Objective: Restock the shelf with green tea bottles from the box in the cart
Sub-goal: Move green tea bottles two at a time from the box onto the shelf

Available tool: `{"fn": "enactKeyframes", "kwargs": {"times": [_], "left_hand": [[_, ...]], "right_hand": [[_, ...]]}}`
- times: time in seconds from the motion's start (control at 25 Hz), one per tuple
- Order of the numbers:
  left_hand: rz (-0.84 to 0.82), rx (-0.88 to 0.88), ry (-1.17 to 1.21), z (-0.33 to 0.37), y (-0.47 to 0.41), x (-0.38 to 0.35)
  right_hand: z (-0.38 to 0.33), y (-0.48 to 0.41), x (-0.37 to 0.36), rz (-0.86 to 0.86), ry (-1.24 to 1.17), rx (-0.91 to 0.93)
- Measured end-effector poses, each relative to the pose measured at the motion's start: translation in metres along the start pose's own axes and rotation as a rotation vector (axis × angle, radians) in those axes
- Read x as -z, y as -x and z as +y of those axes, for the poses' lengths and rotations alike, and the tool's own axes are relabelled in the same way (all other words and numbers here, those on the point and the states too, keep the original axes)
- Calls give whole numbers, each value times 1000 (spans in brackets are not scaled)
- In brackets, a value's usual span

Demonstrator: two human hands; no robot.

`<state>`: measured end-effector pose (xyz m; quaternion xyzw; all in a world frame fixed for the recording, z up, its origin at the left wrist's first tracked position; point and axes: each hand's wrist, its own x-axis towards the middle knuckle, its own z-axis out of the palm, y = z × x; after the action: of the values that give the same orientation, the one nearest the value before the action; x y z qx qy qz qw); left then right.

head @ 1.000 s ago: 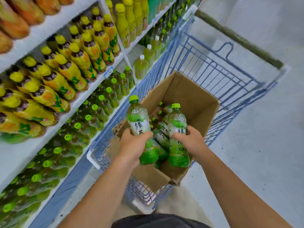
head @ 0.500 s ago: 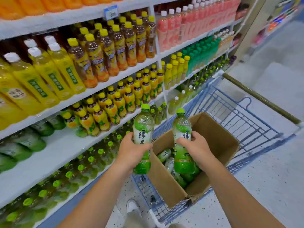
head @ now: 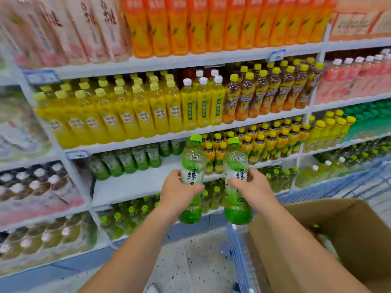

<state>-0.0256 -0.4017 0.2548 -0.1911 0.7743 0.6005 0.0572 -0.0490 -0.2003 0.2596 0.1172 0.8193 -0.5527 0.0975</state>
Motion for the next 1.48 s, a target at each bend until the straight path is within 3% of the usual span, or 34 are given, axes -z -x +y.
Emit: {"fn": "enactKeyframes", "kwargs": {"times": [0.32,0.52,0.72,0.96,1.2,1.48], "left_hand": [[93,-10,-46,-48,-78,130],[50,-55,-121,-75,-147,165],[30,-8,-99,-126,-220,149],[141,-101,-90,-184,-301,98],[289,-234,-59,-215,-344,60],[323,-321,-64,-235,-365,41]], "right_hand": [[-46,-44,-164,-20,78,-20],[-65,-95,-226,-46,138,-43],[-35,-166,-253,-79,165,-36],[45,-238,-273,-9,189,112],[94,-272,-289,116,149,264],[135,-282,-301,93,56,307]]}}
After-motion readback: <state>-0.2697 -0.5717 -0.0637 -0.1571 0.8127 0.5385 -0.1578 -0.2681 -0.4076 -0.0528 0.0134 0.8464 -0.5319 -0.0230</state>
